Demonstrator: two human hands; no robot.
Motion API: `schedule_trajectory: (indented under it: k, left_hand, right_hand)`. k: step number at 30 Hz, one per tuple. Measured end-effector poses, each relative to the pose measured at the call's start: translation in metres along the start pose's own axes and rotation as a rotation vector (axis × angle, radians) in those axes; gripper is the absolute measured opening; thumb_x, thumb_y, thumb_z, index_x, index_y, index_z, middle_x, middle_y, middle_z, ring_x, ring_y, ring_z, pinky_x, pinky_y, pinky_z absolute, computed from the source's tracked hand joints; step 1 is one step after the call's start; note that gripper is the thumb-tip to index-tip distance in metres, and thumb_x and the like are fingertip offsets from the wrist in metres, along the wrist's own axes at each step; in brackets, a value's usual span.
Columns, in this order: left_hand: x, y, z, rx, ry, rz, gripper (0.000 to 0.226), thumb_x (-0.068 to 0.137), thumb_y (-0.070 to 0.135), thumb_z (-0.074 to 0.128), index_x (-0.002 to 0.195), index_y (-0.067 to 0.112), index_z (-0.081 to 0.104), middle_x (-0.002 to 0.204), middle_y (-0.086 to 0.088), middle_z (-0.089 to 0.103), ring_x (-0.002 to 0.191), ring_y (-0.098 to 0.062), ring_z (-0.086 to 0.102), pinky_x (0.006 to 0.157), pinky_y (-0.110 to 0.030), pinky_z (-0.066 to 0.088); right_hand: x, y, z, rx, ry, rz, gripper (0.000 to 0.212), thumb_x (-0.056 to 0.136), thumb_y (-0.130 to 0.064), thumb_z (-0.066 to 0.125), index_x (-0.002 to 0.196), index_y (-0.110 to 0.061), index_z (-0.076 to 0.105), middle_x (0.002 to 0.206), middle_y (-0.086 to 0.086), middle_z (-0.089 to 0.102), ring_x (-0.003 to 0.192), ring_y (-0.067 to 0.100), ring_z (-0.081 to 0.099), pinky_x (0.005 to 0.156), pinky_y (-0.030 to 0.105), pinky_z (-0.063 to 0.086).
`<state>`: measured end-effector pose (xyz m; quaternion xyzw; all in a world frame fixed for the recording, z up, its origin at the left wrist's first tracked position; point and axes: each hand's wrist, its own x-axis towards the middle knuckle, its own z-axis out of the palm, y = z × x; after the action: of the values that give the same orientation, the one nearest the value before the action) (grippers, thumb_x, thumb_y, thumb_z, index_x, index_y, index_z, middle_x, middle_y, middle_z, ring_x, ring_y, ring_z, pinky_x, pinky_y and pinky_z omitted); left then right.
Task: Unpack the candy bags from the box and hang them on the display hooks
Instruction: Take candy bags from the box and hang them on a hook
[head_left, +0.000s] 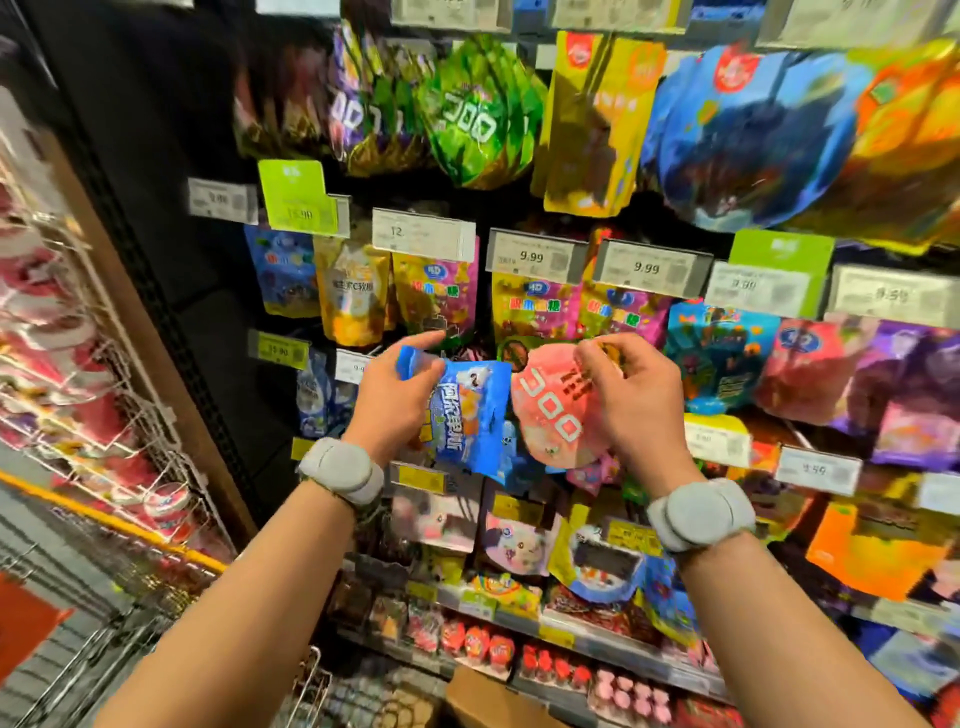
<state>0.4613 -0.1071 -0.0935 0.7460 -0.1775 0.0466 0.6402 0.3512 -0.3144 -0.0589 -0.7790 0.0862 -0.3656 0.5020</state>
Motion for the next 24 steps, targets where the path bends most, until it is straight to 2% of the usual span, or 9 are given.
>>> schedule_trajectory:
  k: [2,5,8,13,16,17,20,22,24]
  left_hand:
    - [0.008,0.016,-0.006,0.038,-0.038,0.077,0.023,0.095,0.017,0.061,0.108,0.035,0.068,0.097,0.006,0.073,0.087,-0.008,0.067,0.077,-0.028,0.056]
    - [0.020,0.031,-0.013,0.173,-0.059,0.146,0.014,0.093,0.019,0.063,0.097,0.026,0.075,0.094,0.010,0.073,0.088,-0.007,0.067,0.080,-0.029,0.055]
    - [0.028,0.050,-0.019,0.265,-0.059,0.199,0.009,0.092,0.022,0.065,0.090,0.021,0.074,0.089,0.008,0.072,0.082,-0.003,0.065,0.074,-0.023,0.051]
    - [0.037,0.068,-0.029,0.182,-0.081,0.189,0.017,0.089,0.032,0.069,0.074,0.024,0.070,0.071,0.011,0.071,0.066,0.000,0.061,0.066,-0.027,0.051]
    - [0.040,0.078,-0.034,0.127,-0.095,0.191,0.022,0.091,0.027,0.067,0.069,0.026,0.067,0.059,0.020,0.065,0.058,0.007,0.054,0.059,-0.013,0.045]
    - [0.043,0.080,-0.039,0.087,-0.095,0.184,0.025,0.091,0.026,0.066,0.067,0.026,0.067,0.057,0.019,0.063,0.057,0.007,0.052,0.059,-0.013,0.043]
    - [0.045,0.084,-0.052,-0.053,-0.124,0.159,0.026,0.090,0.028,0.069,0.068,0.014,0.066,0.064,0.006,0.058,0.063,-0.008,0.050,0.062,-0.026,0.040]
    - [0.050,0.086,-0.066,-0.107,-0.115,0.147,0.026,0.087,0.028,0.072,0.074,0.006,0.064,0.069,-0.003,0.060,0.068,-0.015,0.052,0.066,-0.033,0.041]
    - [0.052,0.088,-0.079,-0.104,-0.089,0.159,0.024,0.088,0.025,0.071,0.073,0.008,0.063,0.068,-0.002,0.061,0.067,-0.015,0.054,0.066,-0.033,0.042]
  right_hand:
    - [0.013,-0.012,-0.001,0.021,0.022,-0.027,0.019,0.090,-0.022,0.070,0.074,-0.031,0.064,0.072,-0.014,0.065,0.065,-0.005,0.056,0.065,0.017,0.046]
    - [0.032,-0.029,-0.003,0.048,0.042,-0.055,0.013,0.089,-0.022,0.070,0.076,-0.024,0.068,0.067,-0.014,0.063,0.062,-0.006,0.054,0.063,0.016,0.044]
    - [0.049,-0.044,0.000,0.079,0.036,-0.079,0.012,0.089,-0.022,0.071,0.077,-0.023,0.068,0.065,-0.013,0.062,0.063,-0.001,0.054,0.063,0.019,0.044]
    - [0.063,-0.066,0.015,0.160,-0.016,-0.113,0.013,0.089,-0.018,0.071,0.077,-0.023,0.068,0.069,-0.010,0.064,0.066,0.001,0.056,0.065,0.021,0.047]
    - [0.068,-0.077,0.026,0.182,-0.079,-0.149,0.010,0.089,-0.015,0.071,0.080,-0.016,0.068,0.067,-0.010,0.062,0.061,-0.002,0.053,0.061,0.016,0.045]
    - [0.071,-0.081,0.032,0.182,-0.101,-0.162,0.009,0.089,-0.014,0.071,0.081,-0.014,0.069,0.067,-0.011,0.062,0.061,-0.001,0.054,0.061,0.016,0.045]
    - [0.074,-0.089,0.046,0.203,-0.137,-0.176,0.009,0.090,-0.011,0.070,0.081,-0.013,0.068,0.063,-0.014,0.061,0.060,-0.003,0.054,0.060,0.015,0.045]
    - [0.078,-0.097,0.058,0.250,-0.164,-0.153,0.012,0.090,-0.013,0.071,0.079,-0.017,0.068,0.064,-0.011,0.064,0.062,0.003,0.058,0.061,0.024,0.049]
    - [0.079,-0.104,0.070,0.290,-0.191,-0.128,0.012,0.090,-0.017,0.072,0.078,-0.020,0.068,0.069,-0.003,0.067,0.066,0.012,0.061,0.063,0.031,0.050]
